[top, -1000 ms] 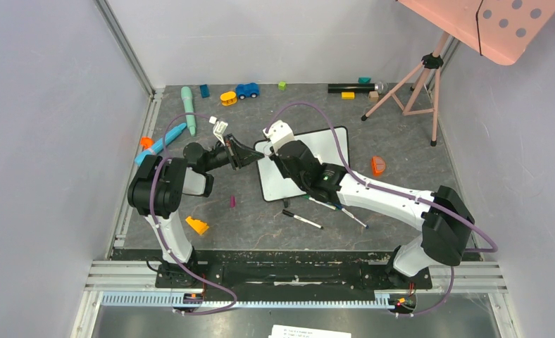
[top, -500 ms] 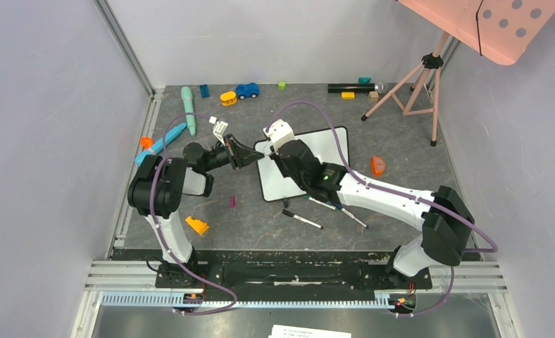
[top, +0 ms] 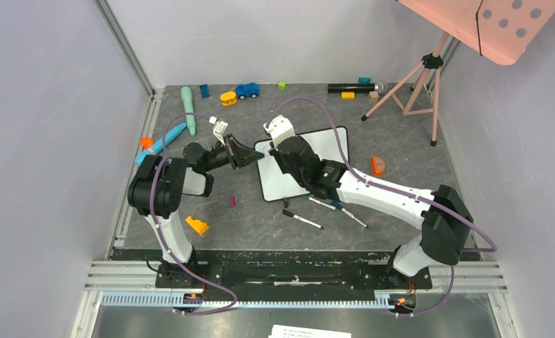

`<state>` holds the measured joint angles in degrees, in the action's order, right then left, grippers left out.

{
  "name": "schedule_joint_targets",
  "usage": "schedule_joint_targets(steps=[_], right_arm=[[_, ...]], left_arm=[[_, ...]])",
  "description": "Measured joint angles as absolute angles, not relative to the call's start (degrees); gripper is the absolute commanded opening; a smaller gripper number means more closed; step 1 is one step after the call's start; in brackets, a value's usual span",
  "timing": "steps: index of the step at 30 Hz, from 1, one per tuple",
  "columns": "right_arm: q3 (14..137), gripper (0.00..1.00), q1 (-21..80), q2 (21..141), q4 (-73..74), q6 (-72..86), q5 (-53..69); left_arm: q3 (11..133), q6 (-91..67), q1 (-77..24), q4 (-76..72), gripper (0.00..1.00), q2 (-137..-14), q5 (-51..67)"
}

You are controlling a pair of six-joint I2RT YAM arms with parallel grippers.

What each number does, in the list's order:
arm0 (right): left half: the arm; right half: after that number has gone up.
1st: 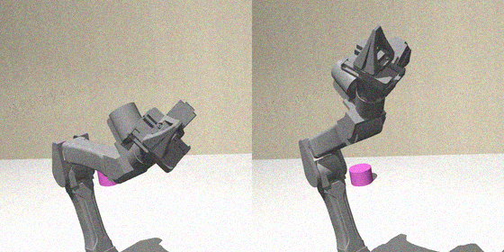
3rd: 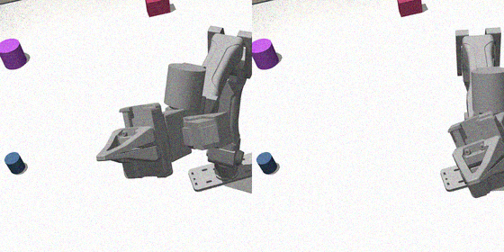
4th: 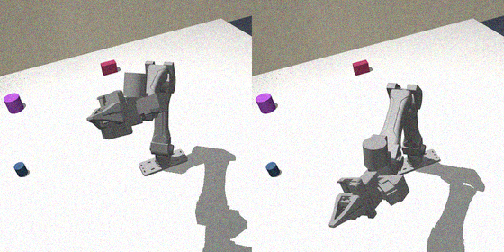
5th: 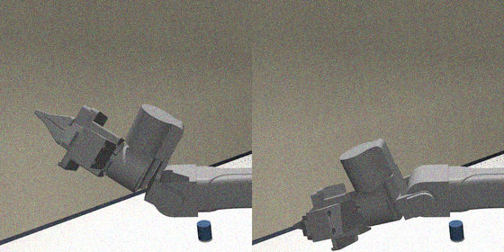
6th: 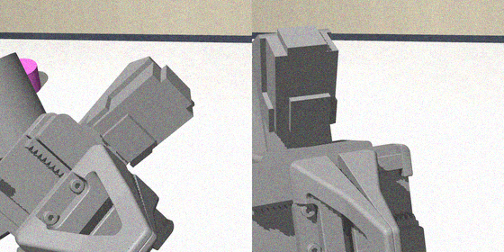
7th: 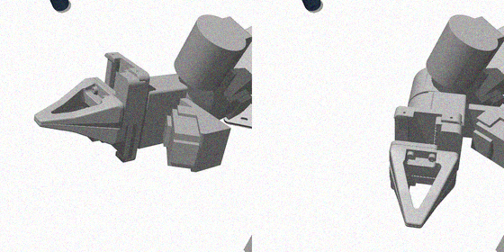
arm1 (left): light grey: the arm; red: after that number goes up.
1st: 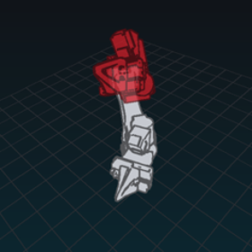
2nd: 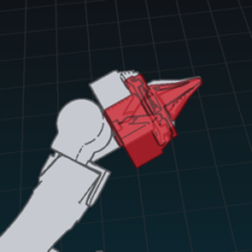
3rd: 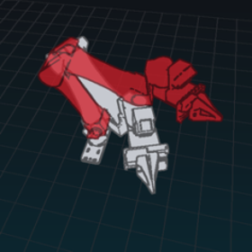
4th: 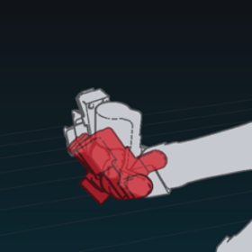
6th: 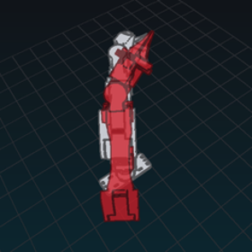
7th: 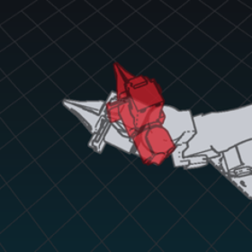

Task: Write a sentence on the whiteboard

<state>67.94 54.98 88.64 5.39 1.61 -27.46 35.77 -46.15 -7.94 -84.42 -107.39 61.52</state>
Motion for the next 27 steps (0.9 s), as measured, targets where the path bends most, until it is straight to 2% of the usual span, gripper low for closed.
schedule_joint_targets(steps=[17,27], right_arm=[[68.31,0.00,54.52,88.73,5.19,1.48,-24.32],[66.37,0.00,53.69,82.87,3.92,1.67,-22.39]], left_arm=[[35.77,-46.15,-7.84,-84.38,0.02,-107.39,61.60],[35.77,-46.15,-7.84,-84.42,0.02,-107.39,61.60]])
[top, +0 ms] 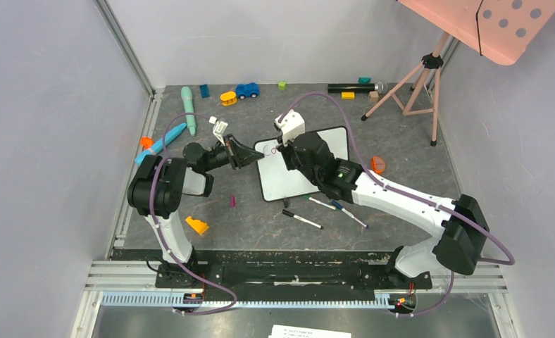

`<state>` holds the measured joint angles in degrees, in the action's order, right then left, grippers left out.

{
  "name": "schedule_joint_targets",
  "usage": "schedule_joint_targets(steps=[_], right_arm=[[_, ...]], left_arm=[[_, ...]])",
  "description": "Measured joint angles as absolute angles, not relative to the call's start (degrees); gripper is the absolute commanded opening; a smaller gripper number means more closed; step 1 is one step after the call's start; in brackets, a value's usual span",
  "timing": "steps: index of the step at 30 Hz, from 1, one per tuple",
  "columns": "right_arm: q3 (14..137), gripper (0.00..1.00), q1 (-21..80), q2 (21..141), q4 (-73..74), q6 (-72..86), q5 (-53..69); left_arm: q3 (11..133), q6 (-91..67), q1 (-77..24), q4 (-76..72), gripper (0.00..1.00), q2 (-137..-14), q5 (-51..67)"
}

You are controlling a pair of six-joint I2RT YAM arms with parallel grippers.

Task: Write a sentence on the whiteboard

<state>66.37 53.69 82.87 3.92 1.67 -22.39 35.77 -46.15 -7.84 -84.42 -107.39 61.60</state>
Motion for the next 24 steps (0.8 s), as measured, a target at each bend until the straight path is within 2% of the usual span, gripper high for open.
schedule_joint_targets(steps=[24], right_arm=[[65.73,0.00,52.64,84.90,4.40,1.69,-22.96]], left_arm=[[35.77,-46.15,-7.84,-84.42,0.02,-107.39,61.63]])
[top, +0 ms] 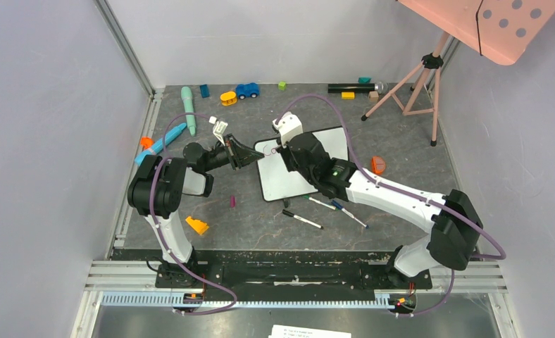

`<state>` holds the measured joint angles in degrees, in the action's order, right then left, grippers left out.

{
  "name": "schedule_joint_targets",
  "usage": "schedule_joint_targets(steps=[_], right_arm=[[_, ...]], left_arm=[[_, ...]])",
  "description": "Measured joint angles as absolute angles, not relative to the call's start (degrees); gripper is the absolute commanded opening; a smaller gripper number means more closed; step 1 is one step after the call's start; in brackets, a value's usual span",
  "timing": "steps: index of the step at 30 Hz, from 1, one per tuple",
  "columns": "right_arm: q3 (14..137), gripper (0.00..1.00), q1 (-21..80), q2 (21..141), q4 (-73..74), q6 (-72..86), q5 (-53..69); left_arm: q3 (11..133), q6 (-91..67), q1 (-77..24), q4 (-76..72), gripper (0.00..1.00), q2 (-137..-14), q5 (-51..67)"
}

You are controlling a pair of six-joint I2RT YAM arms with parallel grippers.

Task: Write a sentence on the whiteboard

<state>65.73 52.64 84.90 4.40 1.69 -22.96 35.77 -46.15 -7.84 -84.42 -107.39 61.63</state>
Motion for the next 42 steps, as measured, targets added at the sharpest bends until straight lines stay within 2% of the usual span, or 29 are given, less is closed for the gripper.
schedule_joint_targets(steps=[42], right_arm=[[63.72,0.00,51.96,85.69,3.44,3.31,-22.68]], left_arm=[[35.77,-46.15,-7.81,-84.07,0.02,-107.39,61.39]])
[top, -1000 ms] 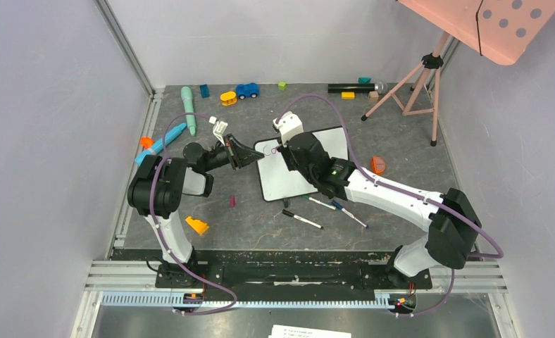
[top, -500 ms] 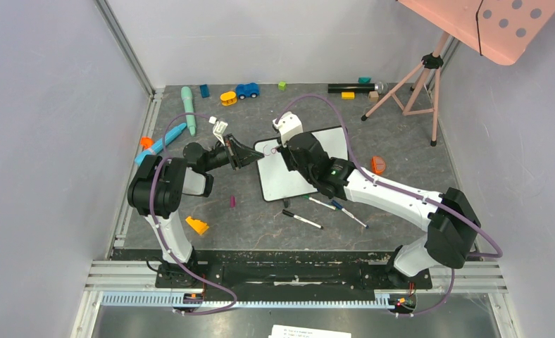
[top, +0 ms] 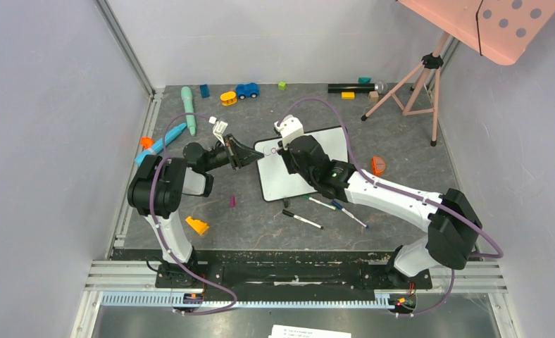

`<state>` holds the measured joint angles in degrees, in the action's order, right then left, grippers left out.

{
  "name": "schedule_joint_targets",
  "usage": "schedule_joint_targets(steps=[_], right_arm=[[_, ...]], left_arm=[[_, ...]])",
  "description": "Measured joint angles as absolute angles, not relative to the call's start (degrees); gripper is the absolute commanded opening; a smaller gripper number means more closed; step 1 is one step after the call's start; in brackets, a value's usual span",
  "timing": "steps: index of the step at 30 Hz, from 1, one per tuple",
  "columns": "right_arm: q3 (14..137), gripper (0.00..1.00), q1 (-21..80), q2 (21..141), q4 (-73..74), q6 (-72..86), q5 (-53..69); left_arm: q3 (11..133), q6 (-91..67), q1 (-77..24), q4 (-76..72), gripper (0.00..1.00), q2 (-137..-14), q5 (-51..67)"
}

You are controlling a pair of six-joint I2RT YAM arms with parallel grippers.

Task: Write a sentence on the whiteboard

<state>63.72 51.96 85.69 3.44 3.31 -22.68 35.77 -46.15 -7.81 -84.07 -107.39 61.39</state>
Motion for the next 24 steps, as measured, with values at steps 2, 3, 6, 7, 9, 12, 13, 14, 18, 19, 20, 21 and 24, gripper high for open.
schedule_joint_targets(steps=[2,3,6,7,9,12,13,14,18,19,20,21,24], right_arm=[[63.57,0.00,51.96,85.56,3.46,3.40,-22.63],[63.48,0.00,51.96,85.49,3.49,3.40,-22.55],[63.26,0.00,51.96,85.41,3.46,3.40,-22.50],[63.16,0.00,51.96,85.36,3.49,3.42,-22.50],[63.07,0.00,51.99,85.27,3.51,3.42,-22.52],[62.85,0.00,51.99,85.17,3.55,3.40,-22.55],[62.85,0.00,51.99,85.14,3.57,3.40,-22.57],[62.85,0.00,51.96,85.12,3.60,3.40,-22.61],[62.85,0.00,51.96,85.12,3.70,3.40,-22.81],[62.85,0.00,51.96,85.12,3.70,3.40,-22.83],[62.85,0.00,51.96,85.12,3.70,3.42,-22.83],[62.85,0.00,51.96,85.12,3.70,3.42,-22.83],[62.85,0.00,51.96,85.12,3.70,3.42,-22.83]], left_arm=[[35.77,-46.15,-7.84,-84.07,0.02,-107.39,61.41],[35.77,-46.15,-7.81,-84.09,0.02,-107.39,61.41],[35.77,-46.15,-7.81,-84.09,0.02,-107.39,61.41],[35.77,-46.15,-7.81,-84.09,0.02,-107.39,61.41],[35.77,-46.15,-7.81,-84.09,0.02,-107.39,61.41],[35.77,-46.15,-7.84,-84.09,0.02,-107.39,61.41],[35.77,-46.15,-7.84,-84.07,0.02,-107.39,61.41],[35.77,-46.15,-7.81,-84.09,0.02,-107.39,61.43],[35.77,-46.15,-7.84,-84.09,0.02,-107.39,61.41],[35.77,-46.15,-7.84,-84.09,0.02,-107.39,61.41],[35.77,-46.15,-7.84,-84.09,0.02,-107.39,61.41],[35.77,-46.15,-7.84,-84.09,0.02,-107.39,61.41],[35.77,-46.15,-7.84,-84.09,0.02,-107.39,61.41]])
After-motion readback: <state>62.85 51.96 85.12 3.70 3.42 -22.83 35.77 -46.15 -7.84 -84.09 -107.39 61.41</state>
